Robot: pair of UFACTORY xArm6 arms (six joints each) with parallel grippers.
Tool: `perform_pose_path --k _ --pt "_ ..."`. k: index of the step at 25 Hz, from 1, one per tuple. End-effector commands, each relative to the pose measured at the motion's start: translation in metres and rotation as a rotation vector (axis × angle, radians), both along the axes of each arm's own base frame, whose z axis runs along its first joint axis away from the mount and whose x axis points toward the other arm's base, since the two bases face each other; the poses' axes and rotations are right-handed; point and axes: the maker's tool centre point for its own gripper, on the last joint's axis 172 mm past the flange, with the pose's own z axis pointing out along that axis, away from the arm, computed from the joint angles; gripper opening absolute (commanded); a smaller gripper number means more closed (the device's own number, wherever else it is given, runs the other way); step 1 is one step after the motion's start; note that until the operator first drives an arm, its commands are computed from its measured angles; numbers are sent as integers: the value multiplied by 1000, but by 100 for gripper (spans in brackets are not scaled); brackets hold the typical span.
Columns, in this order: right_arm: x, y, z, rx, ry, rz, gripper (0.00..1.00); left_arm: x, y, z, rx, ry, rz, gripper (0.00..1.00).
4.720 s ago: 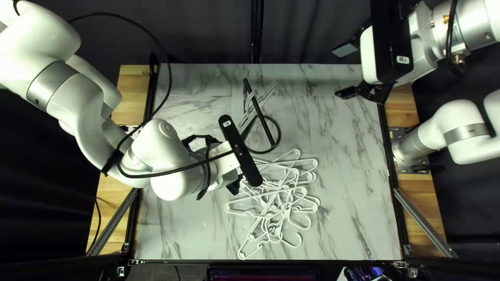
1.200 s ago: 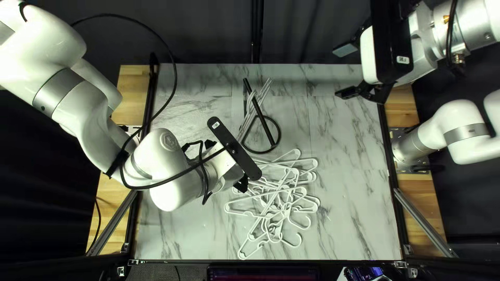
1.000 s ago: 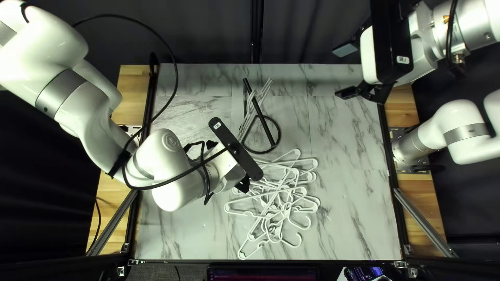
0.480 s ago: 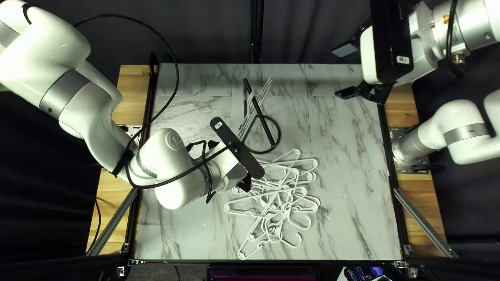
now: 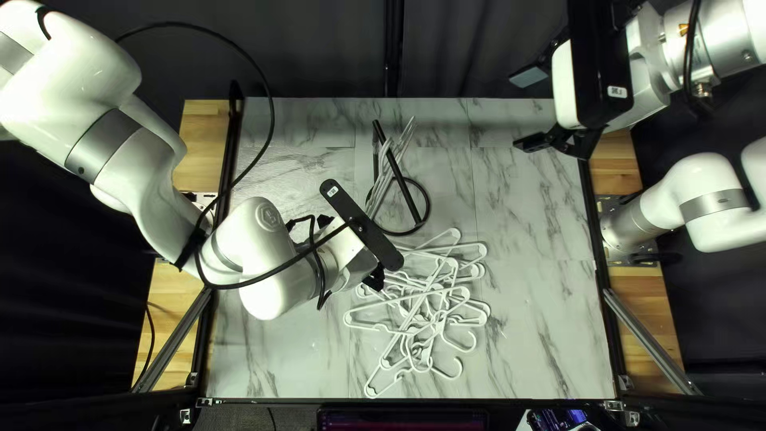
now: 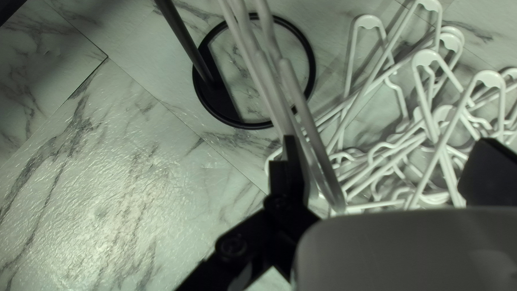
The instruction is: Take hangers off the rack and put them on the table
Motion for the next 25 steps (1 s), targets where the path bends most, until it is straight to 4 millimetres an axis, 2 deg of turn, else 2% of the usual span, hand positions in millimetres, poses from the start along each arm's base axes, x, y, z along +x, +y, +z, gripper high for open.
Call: perform_pose_path --k 1,16,25 --pt "0 0 0 0 0 0 100 0 2 -2 -1 -1 4 100" --pt "0 0 0 0 0 0 100 -1 4 -3 -6 -9 7 100" --pt "0 0 0 0 0 0 100 -8 -5 27 19 -15 0 100"
